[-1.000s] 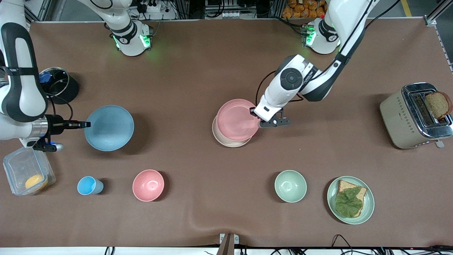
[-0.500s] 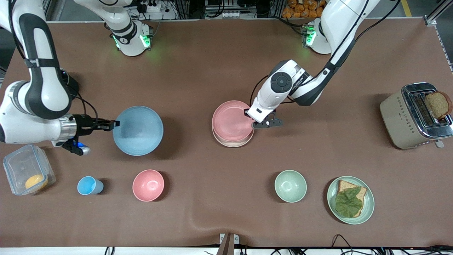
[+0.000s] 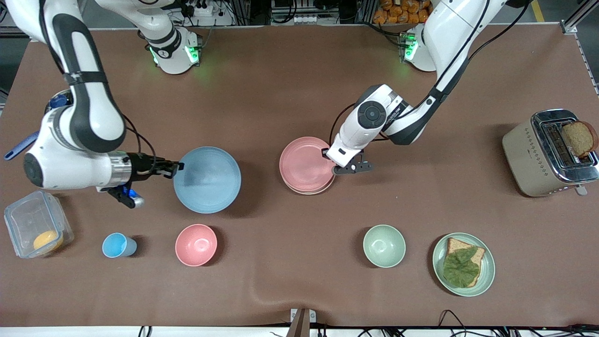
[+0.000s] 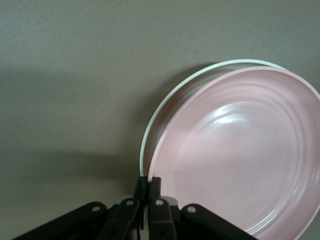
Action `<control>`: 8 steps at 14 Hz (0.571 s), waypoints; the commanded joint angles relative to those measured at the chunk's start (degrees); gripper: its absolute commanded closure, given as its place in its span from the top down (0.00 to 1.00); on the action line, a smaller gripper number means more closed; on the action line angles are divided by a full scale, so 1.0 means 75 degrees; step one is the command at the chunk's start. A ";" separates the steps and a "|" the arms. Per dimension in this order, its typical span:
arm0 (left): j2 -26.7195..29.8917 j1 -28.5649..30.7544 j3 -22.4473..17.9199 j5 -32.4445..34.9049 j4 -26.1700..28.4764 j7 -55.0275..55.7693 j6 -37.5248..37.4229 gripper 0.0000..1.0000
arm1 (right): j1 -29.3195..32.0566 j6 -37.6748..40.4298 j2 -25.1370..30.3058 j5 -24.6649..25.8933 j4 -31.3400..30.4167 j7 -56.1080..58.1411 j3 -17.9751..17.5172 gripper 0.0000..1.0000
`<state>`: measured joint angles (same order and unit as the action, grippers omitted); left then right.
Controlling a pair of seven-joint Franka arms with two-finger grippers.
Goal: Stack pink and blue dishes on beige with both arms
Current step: 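Release the pink plate with the left gripper while the right gripper carries the blue plate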
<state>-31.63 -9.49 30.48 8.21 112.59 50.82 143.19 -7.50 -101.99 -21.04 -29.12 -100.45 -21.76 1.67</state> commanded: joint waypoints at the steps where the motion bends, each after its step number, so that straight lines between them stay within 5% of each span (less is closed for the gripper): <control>1: -0.0166 -0.0024 -0.0032 0.0265 -0.0188 0.0220 0.0033 0.00 | -0.0452 -0.0358 0.0157 -0.0149 -0.0118 -0.0741 0.0058 0.00; 3: -0.0201 -0.0059 -0.0114 0.0288 -0.0199 0.0220 0.0033 0.02 | -0.0582 -0.0452 0.0157 -0.0149 -0.0106 -0.0895 0.0058 0.00; 4: -0.0236 -0.0059 -0.0126 0.0277 -0.0211 0.0232 0.0033 0.58 | -0.0617 -0.0488 0.0157 -0.0149 -0.0106 -0.1000 0.0058 0.00; 5: -0.0225 -0.0048 -0.0138 0.0288 -0.0211 0.0232 0.0021 1.00 | -0.0710 -0.0499 0.0157 -0.0149 -0.0095 -0.1105 0.0058 0.00; 8: 0.0078 0.0162 -0.0138 0.0288 -0.0363 0.0197 -0.0119 1.00 | -0.1015 -0.0838 0.0099 -0.0195 -0.0083 -0.1585 0.0047 0.00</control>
<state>-32.49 -9.27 29.53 8.33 111.38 50.82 143.23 -13.25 -106.68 -21.04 -29.20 -100.46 -30.98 1.66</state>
